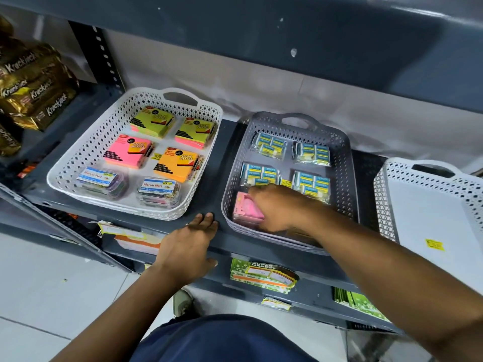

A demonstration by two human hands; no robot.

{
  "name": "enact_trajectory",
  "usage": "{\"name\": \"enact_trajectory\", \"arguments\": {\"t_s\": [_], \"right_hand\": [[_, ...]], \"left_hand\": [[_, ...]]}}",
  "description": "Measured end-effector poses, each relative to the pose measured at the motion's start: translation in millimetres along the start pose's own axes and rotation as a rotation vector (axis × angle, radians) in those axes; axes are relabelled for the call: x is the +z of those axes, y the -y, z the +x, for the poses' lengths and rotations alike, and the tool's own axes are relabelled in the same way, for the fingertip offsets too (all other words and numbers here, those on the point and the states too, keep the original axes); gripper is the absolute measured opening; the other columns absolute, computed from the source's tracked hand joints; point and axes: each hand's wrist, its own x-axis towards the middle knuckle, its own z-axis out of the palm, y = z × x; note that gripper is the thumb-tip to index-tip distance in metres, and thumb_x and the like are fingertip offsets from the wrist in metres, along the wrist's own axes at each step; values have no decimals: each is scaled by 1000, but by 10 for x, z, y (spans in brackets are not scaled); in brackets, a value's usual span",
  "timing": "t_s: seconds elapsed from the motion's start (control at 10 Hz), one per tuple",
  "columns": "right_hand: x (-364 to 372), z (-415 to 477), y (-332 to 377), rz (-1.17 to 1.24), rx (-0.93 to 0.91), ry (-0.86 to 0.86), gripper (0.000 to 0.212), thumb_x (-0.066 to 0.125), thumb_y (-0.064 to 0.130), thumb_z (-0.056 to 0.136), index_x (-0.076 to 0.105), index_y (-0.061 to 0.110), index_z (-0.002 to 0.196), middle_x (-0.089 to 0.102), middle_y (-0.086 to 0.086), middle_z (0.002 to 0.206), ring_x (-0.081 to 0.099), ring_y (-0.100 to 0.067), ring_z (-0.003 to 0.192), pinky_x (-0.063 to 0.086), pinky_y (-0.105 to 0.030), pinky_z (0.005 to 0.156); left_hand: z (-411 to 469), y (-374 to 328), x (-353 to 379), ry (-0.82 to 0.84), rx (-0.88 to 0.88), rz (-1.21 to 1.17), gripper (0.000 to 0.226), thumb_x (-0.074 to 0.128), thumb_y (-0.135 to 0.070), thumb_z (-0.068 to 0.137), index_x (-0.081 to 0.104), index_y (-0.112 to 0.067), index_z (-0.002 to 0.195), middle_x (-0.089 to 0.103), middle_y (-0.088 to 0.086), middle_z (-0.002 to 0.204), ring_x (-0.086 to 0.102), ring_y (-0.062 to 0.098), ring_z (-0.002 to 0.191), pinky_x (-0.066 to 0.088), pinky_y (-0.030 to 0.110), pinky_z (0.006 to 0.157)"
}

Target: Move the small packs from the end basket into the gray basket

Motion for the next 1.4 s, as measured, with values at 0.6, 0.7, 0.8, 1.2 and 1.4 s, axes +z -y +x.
{"name": "enact_trajectory", "arguments": {"t_s": [0.6, 0.7, 0.8, 1.2, 1.4], "right_hand": [[42, -551, -570, 66, 202, 231, 58, 78, 27, 67, 49, 15, 115, 58, 1, 102, 58, -21, 86, 53, -34, 74], [-165, -516, -768, 257, 223, 276, 83, 79, 37, 64, 38, 20, 134, 50, 12, 119, 56, -18, 103, 49, -30, 83], [-297, -231, -1040, 365, 339, 0, 80, 77, 24, 70, 36, 19, 139, 53, -3, 133, 56, -22, 109, 50, -34, 90], [36, -1, -1100, 148, 471, -65, 73, 76, 17, 70, 42, 12, 135, 58, -14, 124, 60, -29, 100, 51, -32, 78], [16, -655, -755, 294, 383, -645, 66, 67, 24, 78, 40, 12, 137, 52, -20, 133, 54, -35, 115, 47, -41, 96]], "left_hand": [[-6, 13, 49, -26, -11, -25, 83, 63, -48, 76, 22, -27, 146, 13, -10, 158, 13, 9, 144, 37, 35, 107], [3, 26, 48, -25, -8, -23, 83, 64, -47, 76, 23, -27, 145, 14, -10, 158, 13, 10, 144, 37, 35, 107], [8, 25, 48, -25, -15, -19, 84, 65, -48, 74, 25, -27, 145, 16, -10, 158, 14, 10, 144, 38, 36, 107], [68, -69, 28, 3, -78, 38, 85, 66, -55, 68, 33, -27, 141, 23, -5, 156, 27, 19, 141, 39, 44, 107], [-125, -131, 18, -46, -52, -5, 82, 60, -60, 75, 34, -20, 142, 28, 2, 155, 26, 22, 141, 37, 45, 108]]}}
